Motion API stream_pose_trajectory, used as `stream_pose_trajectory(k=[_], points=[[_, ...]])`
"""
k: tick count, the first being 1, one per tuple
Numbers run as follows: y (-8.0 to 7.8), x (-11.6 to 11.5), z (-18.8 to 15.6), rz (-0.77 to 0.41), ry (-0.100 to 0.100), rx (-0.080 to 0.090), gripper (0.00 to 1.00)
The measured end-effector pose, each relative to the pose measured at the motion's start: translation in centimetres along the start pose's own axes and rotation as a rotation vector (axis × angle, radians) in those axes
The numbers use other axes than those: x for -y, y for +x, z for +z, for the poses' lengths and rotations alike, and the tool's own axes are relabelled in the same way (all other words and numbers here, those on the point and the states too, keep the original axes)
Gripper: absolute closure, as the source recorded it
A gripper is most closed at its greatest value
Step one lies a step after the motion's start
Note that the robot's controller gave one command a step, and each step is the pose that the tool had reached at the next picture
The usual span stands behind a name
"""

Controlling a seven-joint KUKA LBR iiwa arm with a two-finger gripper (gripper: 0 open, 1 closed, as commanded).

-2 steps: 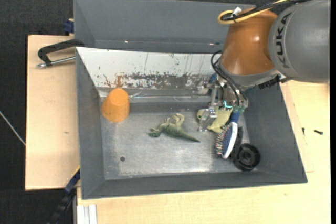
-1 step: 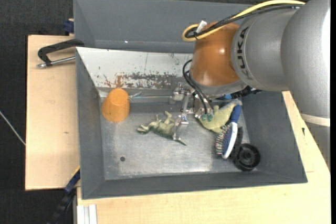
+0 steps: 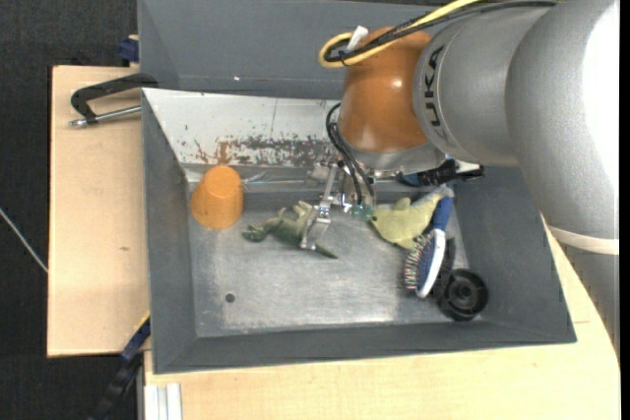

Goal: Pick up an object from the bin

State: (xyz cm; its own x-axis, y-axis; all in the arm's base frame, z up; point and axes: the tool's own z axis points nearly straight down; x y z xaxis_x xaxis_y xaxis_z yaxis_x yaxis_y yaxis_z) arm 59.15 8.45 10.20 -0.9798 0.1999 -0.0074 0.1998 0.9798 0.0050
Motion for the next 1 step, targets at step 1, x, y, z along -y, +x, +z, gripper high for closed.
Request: stream_pose_trajectory(k=[1], points=[[-0.61,1.40,-1.80,0.120,0.002,0.000,0.00]])
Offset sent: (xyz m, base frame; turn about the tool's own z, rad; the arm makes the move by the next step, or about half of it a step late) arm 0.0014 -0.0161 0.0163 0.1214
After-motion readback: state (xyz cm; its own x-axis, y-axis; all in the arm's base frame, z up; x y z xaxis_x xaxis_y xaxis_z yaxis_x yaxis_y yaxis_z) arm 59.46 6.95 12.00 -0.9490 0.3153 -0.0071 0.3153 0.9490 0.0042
